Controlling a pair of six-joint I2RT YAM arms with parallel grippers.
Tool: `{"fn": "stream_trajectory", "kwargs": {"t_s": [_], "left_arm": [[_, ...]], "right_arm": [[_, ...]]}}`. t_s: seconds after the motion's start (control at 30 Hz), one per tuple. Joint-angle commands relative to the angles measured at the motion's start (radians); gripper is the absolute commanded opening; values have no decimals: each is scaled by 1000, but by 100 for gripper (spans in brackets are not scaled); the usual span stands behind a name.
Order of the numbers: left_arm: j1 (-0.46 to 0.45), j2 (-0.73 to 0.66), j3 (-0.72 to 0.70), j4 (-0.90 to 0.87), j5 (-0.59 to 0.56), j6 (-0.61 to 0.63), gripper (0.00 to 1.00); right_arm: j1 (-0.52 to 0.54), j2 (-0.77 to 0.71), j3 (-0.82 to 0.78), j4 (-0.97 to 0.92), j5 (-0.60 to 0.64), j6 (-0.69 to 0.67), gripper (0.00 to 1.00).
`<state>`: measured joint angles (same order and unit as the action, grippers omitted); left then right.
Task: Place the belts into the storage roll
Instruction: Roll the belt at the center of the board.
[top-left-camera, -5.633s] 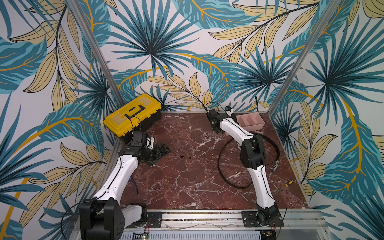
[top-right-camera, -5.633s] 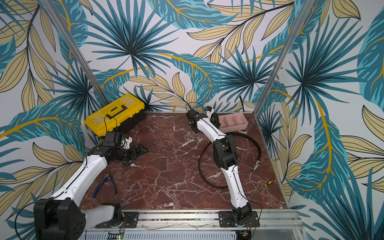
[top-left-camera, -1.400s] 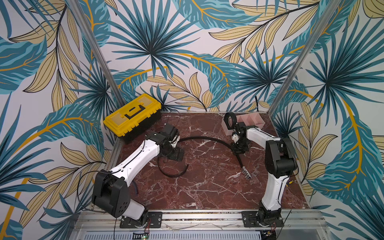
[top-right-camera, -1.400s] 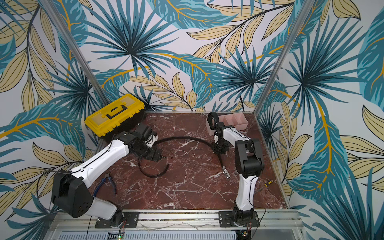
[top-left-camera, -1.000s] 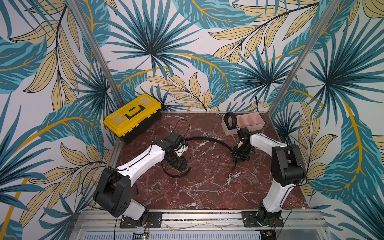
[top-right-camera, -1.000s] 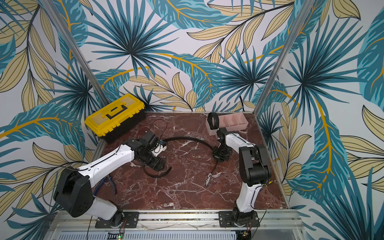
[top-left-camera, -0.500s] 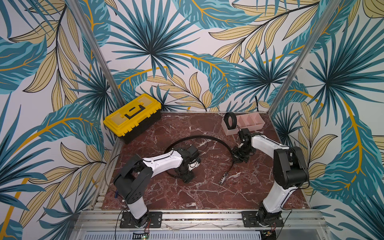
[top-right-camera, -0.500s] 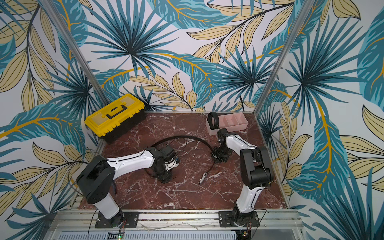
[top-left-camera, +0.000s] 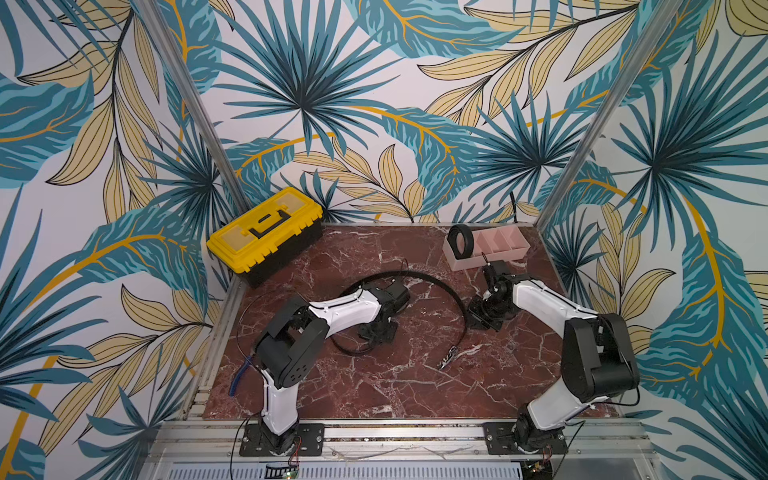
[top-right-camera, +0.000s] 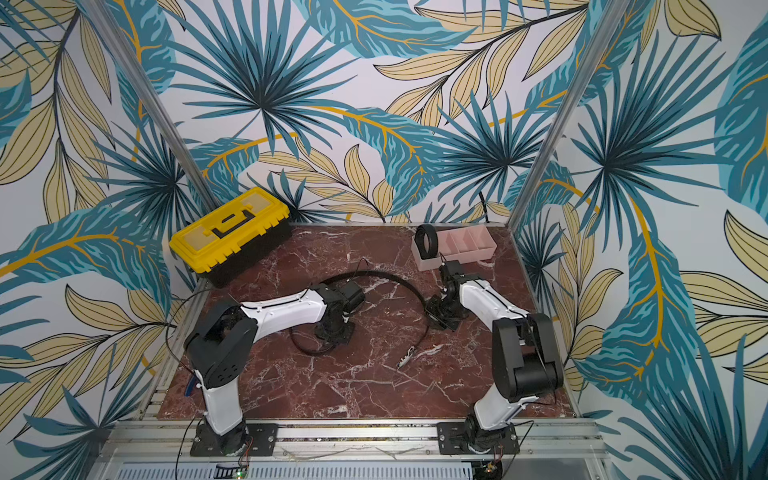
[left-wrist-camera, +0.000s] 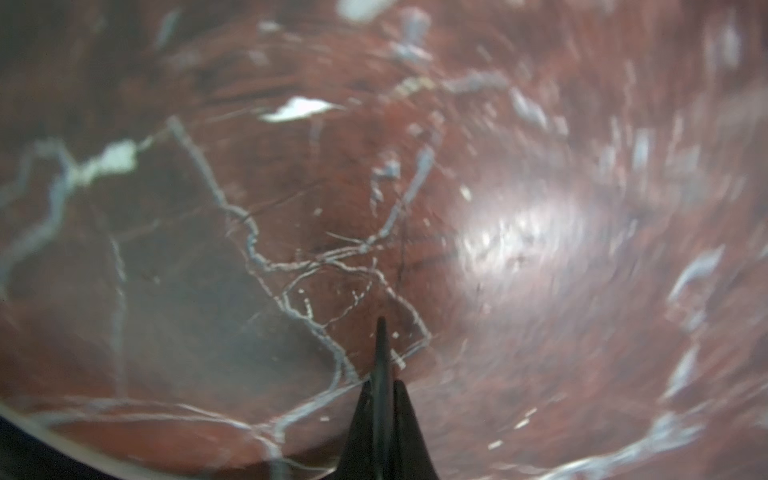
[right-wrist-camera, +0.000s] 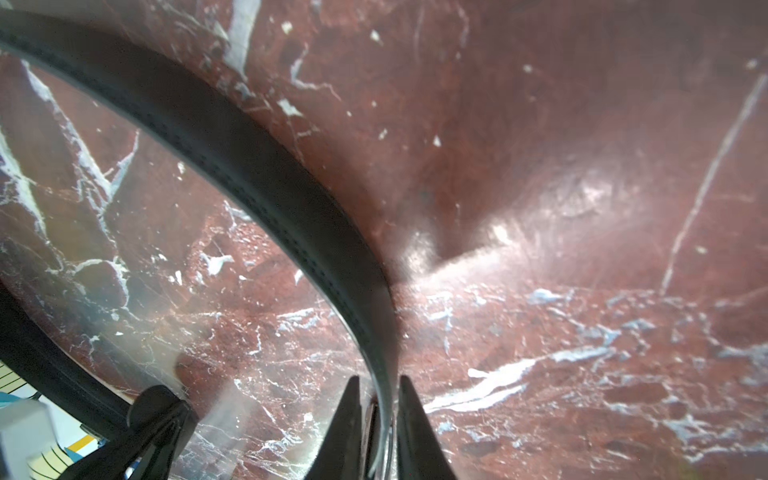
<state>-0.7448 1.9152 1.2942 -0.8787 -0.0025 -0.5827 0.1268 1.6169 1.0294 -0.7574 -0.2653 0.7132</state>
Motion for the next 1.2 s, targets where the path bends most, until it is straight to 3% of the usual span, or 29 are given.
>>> {"fn": "stream_trajectory", "kwargs": {"t_s": [0.0,0.1,0.33,0.47,0.53,0.63,0.77,0.87,1.03,1.17], "left_arm": [[-6,65,67,16,56,-466,0],[-9,102,120,55,82,-737,0],[-13,200,216,163,150,-1182,0],[-12,240,282,201,135,-1255,0],[-8,254,322,201,140,-1219,8],[-6,240,341,196,136,-1129,35],[-8,157,296,163,133,-1020,63],[-17,92,283,119,113,-893,72],[-49,60,334,-11,64,-571,77],[-83,74,312,-26,124,-468,77]], "right_arm": [[2,-40,-46,21,-20,31,17],[12,-65,-89,30,-30,31,15],[39,-138,-170,52,-42,32,14],[39,-181,-143,22,-16,-15,28],[39,-160,-107,-6,-15,-46,34],[39,-115,-62,-25,-28,-69,36],[36,-90,-22,-19,-16,-78,38],[30,-60,12,-25,-16,-97,38],[7,-32,42,-25,-29,-107,39],[-17,-22,57,-28,-25,-123,41]]}}
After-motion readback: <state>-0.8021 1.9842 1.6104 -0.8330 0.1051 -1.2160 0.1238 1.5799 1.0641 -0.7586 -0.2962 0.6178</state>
